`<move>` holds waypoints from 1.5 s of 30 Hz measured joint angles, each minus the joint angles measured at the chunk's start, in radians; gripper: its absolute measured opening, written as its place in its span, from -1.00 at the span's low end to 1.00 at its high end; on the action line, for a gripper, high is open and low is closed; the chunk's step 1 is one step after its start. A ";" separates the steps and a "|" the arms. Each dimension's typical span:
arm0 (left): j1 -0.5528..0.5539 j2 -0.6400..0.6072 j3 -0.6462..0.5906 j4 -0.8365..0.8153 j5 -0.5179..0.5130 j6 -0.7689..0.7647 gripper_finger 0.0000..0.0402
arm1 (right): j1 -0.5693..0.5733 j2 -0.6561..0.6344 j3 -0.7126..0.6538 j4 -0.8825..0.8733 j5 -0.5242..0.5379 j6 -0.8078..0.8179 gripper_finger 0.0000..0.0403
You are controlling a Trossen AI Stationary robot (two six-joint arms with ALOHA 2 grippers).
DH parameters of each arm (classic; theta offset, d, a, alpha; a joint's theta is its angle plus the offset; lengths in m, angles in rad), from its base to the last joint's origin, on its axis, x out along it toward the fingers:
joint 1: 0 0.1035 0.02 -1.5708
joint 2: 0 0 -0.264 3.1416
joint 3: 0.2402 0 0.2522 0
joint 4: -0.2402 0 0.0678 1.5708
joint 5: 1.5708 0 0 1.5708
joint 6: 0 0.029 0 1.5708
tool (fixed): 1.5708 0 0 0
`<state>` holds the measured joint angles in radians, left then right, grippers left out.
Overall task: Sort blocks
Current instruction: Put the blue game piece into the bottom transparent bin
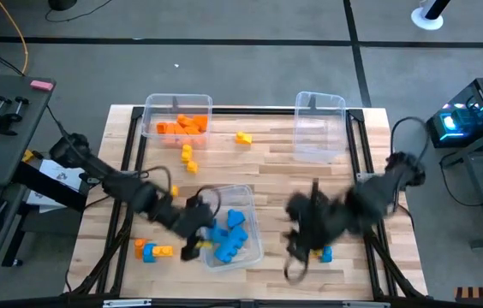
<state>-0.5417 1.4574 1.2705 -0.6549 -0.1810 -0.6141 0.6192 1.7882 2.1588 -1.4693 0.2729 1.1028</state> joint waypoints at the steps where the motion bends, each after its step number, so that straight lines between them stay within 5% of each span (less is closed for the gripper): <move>1: -0.033 0.000 0.000 0.019 -0.039 -0.010 0.13 | 0.041 0.023 0.000 -0.054 -0.016 0.102 0.07; 8: -0.216 0.000 0.000 0.129 -0.268 -0.157 0.13 | 0.267 0.154 -0.143 -0.085 -0.192 0.645 0.07; 13: -0.259 -0.005 0.000 0.238 -0.373 -0.194 0.13 | 0.320 0.152 -0.346 -0.066 -0.263 0.800 0.07; 19: -0.245 -0.024 0.001 0.404 -0.382 -0.195 0.13 | 0.264 0.009 -0.654 0.004 -0.325 0.681 0.07; 27: -0.260 -0.035 0.001 0.609 -0.378 -0.146 0.13 | 0.216 -0.351 -1.150 0.585 -0.309 0.606 0.07; 34: -0.272 -0.035 0.001 0.656 -0.407 -0.143 0.13 | 0.219 -0.405 -1.263 0.641 -0.336 0.600 0.07; 45: -0.264 -0.035 0.001 0.654 -0.452 -0.142 0.13 | 0.219 -0.319 -1.278 0.729 -0.302 0.552 0.07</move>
<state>-0.8055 1.4223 1.2713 -0.0013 -0.6332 -0.7560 0.8383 1.4691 0.8810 -0.7405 -0.0286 1.6552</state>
